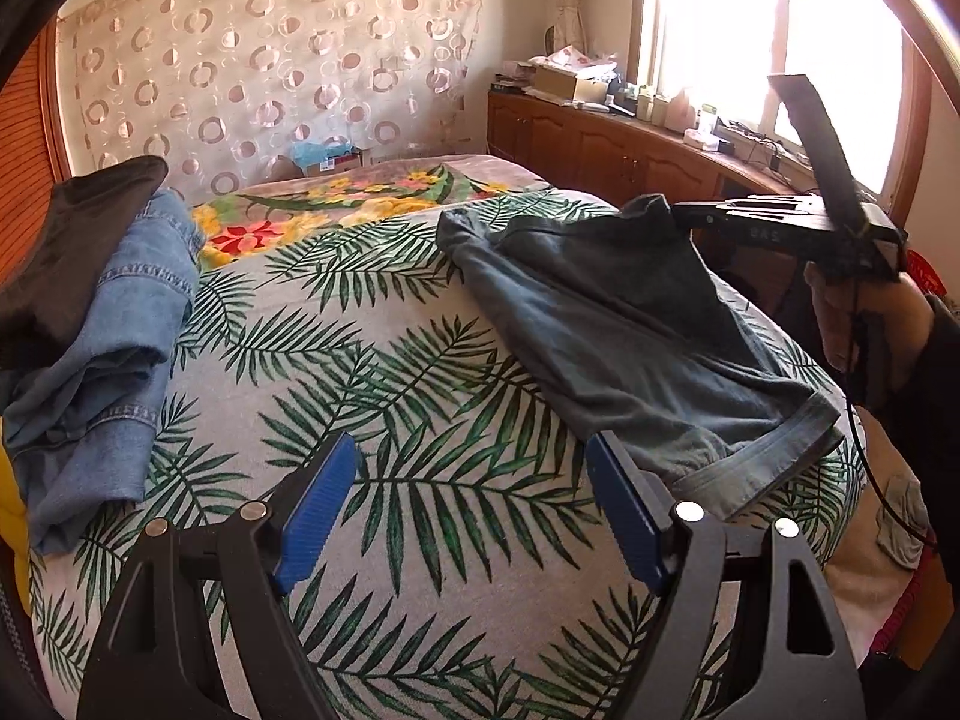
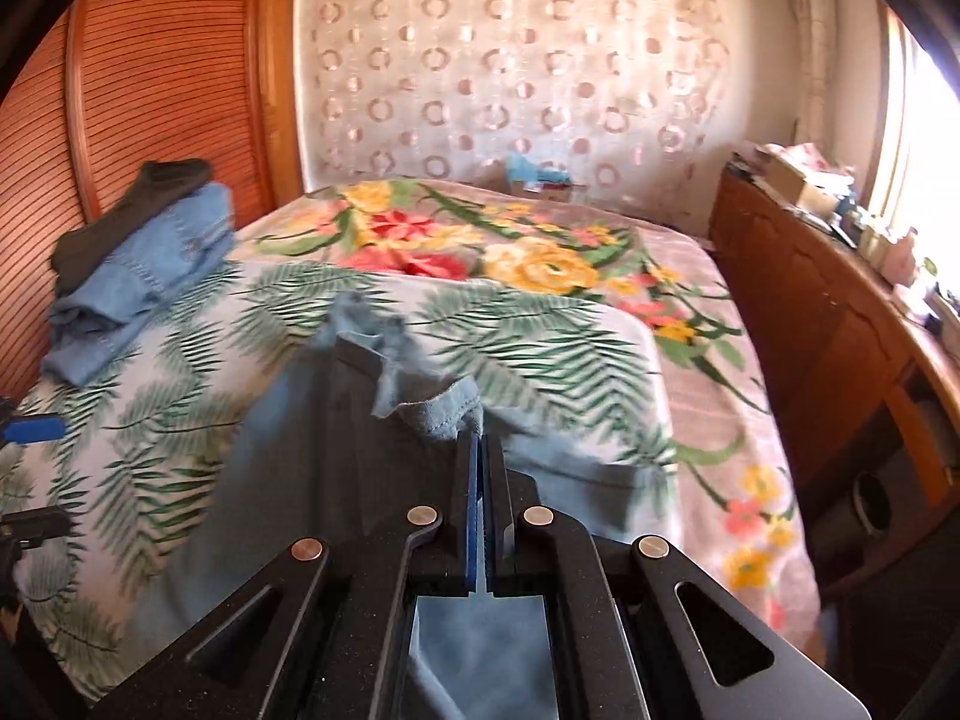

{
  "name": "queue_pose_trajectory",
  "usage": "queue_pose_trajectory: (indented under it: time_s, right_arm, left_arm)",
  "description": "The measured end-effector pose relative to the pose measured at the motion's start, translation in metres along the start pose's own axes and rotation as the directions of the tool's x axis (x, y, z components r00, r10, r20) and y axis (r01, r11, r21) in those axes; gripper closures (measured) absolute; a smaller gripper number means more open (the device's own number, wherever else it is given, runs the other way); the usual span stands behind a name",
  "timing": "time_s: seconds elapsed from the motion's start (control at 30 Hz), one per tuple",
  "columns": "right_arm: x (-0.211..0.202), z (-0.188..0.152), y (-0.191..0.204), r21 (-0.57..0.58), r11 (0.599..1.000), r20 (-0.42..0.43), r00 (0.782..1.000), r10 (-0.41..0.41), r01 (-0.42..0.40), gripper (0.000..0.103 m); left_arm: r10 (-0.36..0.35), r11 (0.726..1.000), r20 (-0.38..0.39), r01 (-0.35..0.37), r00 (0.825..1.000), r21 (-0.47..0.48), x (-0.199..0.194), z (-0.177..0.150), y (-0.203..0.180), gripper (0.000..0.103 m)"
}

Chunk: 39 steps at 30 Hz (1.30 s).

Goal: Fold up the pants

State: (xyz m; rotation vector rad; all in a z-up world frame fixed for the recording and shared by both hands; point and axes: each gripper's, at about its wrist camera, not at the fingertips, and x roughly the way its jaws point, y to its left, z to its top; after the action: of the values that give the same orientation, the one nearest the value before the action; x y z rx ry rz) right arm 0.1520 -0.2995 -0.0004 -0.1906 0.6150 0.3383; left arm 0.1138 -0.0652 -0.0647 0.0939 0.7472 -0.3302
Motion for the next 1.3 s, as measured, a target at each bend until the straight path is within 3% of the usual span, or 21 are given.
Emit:
queue_pose_trajectory:
  time_s: [0.17, 0.5, 0.63, 0.73, 1.03, 1.1, 1.3]
  right_arm:
    - [0.018, 0.003, -0.021, 0.038, 0.998, -0.043, 0.998, -0.05, 0.052, 0.102]
    - [0.03, -0.002, -0.032, 0.113, 0.993, -0.092, 0.995, -0.024, 0.035, 0.101]
    - [0.033, 0.0, -0.047, 0.153, 0.988, -0.093, 0.996, 0.001, 0.014, 0.078]
    - [0.038, 0.001, -0.052, 0.167, 0.986, -0.094, 0.995, 0.014, 0.002, 0.075]
    - [0.052, 0.004, -0.045, 0.128, 0.992, -0.103, 0.994, 0.026, -0.013, 0.075]
    - [0.051, 0.003, -0.044, 0.111, 0.994, -0.095, 0.995, 0.016, -0.005, 0.098]
    - [0.037, 0.007, -0.066, 0.153, 0.986, -0.055, 0.997, -0.061, 0.069, 0.099]
  left_arm:
    - [-0.01, 1.0, 0.001, 0.01, 1.0, 0.016, 0.003, 0.004, -0.008, 0.023]
    - [-0.033, 0.999, -0.024, 0.034, 0.999, 0.038, 0.022, 0.009, -0.026, 0.023]
    - [-0.033, 0.998, -0.044, 0.035, 0.998, 0.044, 0.035, 0.012, -0.031, 0.023]
    - [-0.036, 0.998, -0.058, 0.039, 0.998, 0.039, 0.043, 0.013, -0.033, 0.023]
    - [-0.035, 0.998, -0.095, 0.04, 0.995, 0.053, 0.052, 0.005, -0.043, 0.023]
    - [-0.035, 0.998, -0.1, 0.04, 0.994, 0.056, 0.054, 0.004, -0.045, 0.023]
    - [-0.03, 0.997, -0.111, 0.037, 0.993, 0.063, 0.057, 0.0, -0.047, 0.023]
